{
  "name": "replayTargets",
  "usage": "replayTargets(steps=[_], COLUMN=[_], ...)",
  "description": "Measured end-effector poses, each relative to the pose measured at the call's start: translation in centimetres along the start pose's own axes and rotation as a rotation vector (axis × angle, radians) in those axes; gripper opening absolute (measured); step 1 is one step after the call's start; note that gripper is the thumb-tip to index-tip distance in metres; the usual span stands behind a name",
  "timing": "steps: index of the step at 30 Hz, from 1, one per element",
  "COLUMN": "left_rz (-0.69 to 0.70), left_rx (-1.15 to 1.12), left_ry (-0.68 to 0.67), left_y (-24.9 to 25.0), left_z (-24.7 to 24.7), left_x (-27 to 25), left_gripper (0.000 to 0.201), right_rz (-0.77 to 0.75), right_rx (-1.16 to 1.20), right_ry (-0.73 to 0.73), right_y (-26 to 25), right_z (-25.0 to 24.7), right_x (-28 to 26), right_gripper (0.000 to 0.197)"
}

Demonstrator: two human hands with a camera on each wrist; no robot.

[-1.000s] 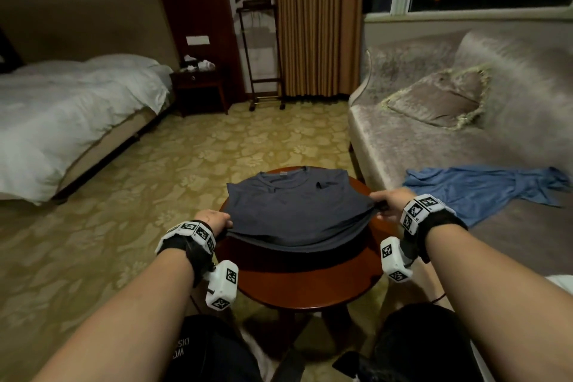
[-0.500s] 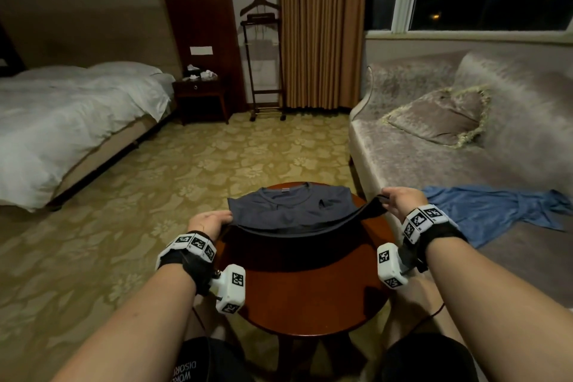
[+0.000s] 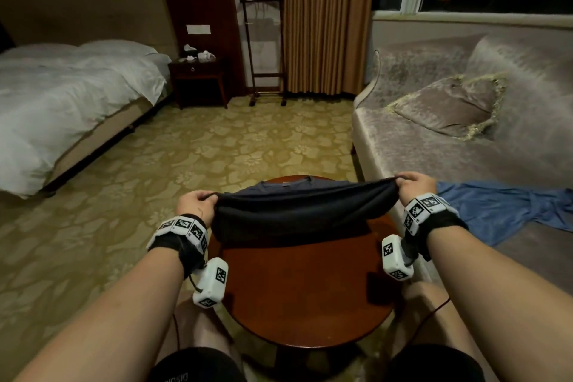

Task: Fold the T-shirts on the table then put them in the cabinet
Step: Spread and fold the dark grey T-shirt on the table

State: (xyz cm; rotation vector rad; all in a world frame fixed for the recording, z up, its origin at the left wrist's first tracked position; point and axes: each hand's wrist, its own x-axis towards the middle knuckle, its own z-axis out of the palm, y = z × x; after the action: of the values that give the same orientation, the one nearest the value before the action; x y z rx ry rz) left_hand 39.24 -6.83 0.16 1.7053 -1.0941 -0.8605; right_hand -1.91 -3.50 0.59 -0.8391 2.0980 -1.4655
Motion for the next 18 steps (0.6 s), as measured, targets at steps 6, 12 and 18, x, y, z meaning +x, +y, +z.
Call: replayTargets(steps=[6,12,18], left_rz=[0.078,0.074,0.094], left_rx=[0.185,0.158,0.365], left_ry=[0.022,0.017,-0.145], left_y=[1.9,2.7,2.8], left_z=[-0.9,-2.5,-4.6], left_x=[-0.5,-2.8,-6.8], left_gripper=[0.031,0.020,0.027], right_rz=[-0.073,-0.125,-0.111], right_rx=[-0.048,-0.076,-0.163], right_ry=[-0.011,-0.068,-0.254], right_y=[-1.2,-2.4,-2.5], right_z=[-1.0,-1.7,-4.6], right_x=[-0.5,-2.1,-4.9], right_gripper=[0.023,0.025,0.028])
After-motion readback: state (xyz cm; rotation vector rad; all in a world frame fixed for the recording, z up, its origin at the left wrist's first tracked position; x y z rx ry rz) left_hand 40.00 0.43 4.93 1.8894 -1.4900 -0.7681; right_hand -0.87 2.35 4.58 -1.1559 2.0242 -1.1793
